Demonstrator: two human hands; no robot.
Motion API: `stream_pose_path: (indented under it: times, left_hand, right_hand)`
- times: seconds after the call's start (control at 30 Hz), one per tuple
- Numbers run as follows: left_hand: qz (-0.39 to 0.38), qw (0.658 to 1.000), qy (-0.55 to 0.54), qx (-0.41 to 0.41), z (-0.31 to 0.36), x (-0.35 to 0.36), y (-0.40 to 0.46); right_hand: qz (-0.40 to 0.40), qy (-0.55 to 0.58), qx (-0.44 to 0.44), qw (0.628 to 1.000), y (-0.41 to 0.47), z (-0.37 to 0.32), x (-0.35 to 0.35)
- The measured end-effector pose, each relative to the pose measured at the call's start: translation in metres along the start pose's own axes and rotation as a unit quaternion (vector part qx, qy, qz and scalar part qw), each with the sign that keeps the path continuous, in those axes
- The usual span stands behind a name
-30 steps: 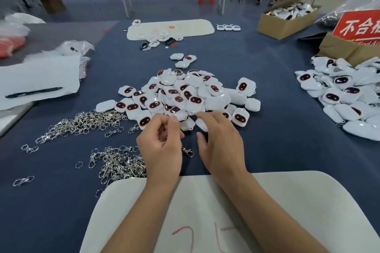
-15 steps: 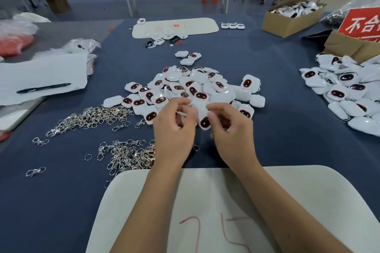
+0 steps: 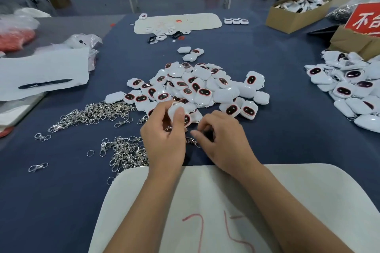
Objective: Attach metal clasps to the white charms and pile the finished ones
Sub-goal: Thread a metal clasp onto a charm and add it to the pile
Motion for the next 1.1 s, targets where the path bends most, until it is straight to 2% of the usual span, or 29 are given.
stream_pose_path:
  times: [0.1, 0.27, 0.37, 0.5, 0.7, 0.87, 1.0, 1.1]
  left_hand:
    - [-0.011, 0.999, -0.05, -0.005, 0.002, -0.003, -0.007]
    - [-0.029, 0.997, -0.068, -0.019, -0.001, -0.009, -0.013]
    - [-0.018, 0.999, -0.036, -0.007, 0.001, -0.002, -0.007]
    - [-0.022, 0.999, -0.037, 0.004, 0.007, 0.02, 0.004]
    - [-0.105, 0.99, -0.094, -0.016, 0.005, 0.03, 0.002]
    - [-0.164, 0.98, -0.108, -0.029, 0.005, 0.031, 0.004]
    - [-0.171, 0.985, -0.031, -0.024, 0.004, 0.033, 0.006]
    - [-0.17, 0.984, -0.04, -0.039, 0.005, 0.032, 0.007]
  right_hand:
    - [-0.045, -0.056, -0.014, 0.997, -0.003, -0.004, 0.002]
    - [-0.05, -0.055, -0.017, 0.997, -0.004, -0.008, 0.001]
    - [-0.01, 0.088, 0.041, 0.995, -0.002, -0.001, -0.004]
    - [0.049, 0.308, 0.033, 0.95, -0.002, 0.01, -0.012]
    - [0.106, 0.392, 0.03, 0.913, -0.008, 0.018, -0.015]
    - [0.111, 0.38, 0.025, 0.918, -0.008, 0.02, -0.018]
    - [0.103, 0.357, 0.014, 0.928, -0.008, 0.022, -0.022]
    - [0.093, 0.319, -0.013, 0.943, -0.009, 0.021, -0.025]
Point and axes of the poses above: each hand's wrist, its own y-axis towards the middle knuckle, its own x-axis out of the palm, z = x × y, the point moved 1 cm from there along y, towards the middle knuckle, and after that the axes turned 15 degrees about -z, right-handed, at the moved point
